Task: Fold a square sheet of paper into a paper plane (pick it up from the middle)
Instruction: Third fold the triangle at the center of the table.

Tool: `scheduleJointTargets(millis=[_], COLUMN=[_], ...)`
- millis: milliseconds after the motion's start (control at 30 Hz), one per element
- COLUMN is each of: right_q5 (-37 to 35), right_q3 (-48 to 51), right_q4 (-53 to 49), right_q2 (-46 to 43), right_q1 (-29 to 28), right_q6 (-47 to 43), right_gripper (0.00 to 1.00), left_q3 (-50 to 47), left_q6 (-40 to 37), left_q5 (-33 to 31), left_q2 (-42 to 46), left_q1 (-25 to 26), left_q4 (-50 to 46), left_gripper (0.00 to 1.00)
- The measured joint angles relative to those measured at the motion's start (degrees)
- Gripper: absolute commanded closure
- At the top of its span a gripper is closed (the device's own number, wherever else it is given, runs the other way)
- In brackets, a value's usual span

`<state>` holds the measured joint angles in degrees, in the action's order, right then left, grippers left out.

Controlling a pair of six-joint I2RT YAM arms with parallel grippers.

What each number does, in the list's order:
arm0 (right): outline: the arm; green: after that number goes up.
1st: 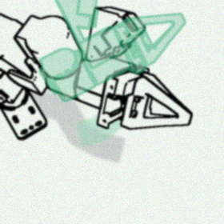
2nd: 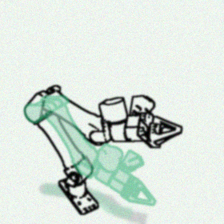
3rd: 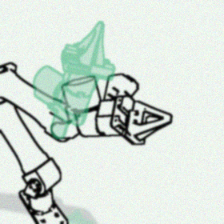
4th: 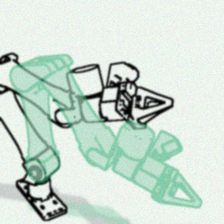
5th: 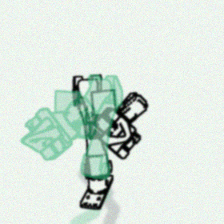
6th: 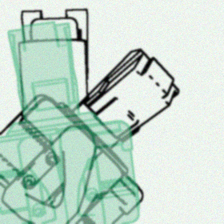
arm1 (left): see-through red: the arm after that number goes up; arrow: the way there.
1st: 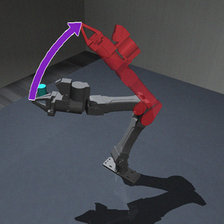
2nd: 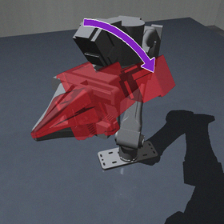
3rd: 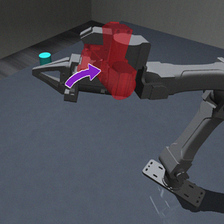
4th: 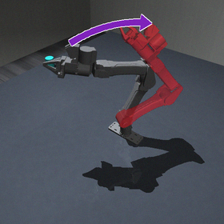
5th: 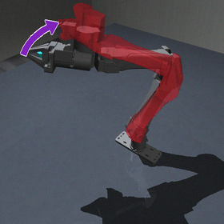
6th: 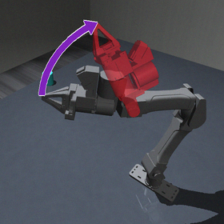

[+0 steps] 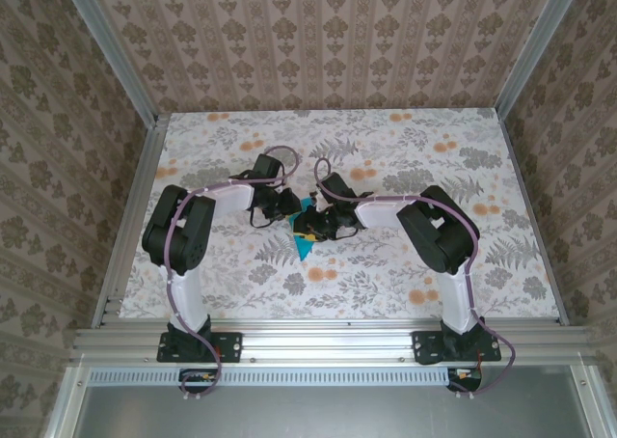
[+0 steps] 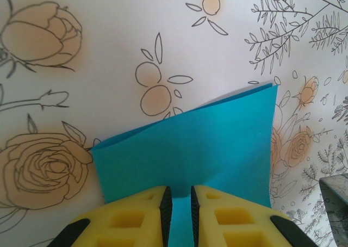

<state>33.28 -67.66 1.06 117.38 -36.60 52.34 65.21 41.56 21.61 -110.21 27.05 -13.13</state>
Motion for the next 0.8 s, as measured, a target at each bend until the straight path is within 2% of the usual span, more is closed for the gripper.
scheduleJointTargets(millis=[133, 233, 500, 667, 800], right_q5=[-0.22, -0.92, -1.4, -1.6, -1.84], right_q3=[0.87, 1.51, 1.49, 1.33, 1.03], right_q4=[0.61, 0.39, -0.07, -0.46, -1.05], right_q2=[0.0, 0.0, 0.0, 0.0, 0.0], right_q1=[0.13, 0.22, 0.22, 0.22, 0.22], right_q6=[-0.94, -1.62, -3.17, -3.41, -3.78], right_gripper=[0.87, 0.94, 0.99, 1.0, 1.0], left_q3=[0.2, 0.35, -2.01, -7.15, -10.58], left_q6=[-0.02, -0.02, 0.26, 1.49, 2.95], left_q5=[0.0, 0.04, 0.04, 0.79, 1.55], left_q2=[0.0, 0.02, 4.48, 10.86, 12.57], left_q1=[0.04, 0.04, 0.04, 0.15, 1.16], left_q4=[-0.35, -0.63, -2.25, -1.95, -1.79], left_gripper=[0.78, 0.78, 0.82, 0.91, 0.97])
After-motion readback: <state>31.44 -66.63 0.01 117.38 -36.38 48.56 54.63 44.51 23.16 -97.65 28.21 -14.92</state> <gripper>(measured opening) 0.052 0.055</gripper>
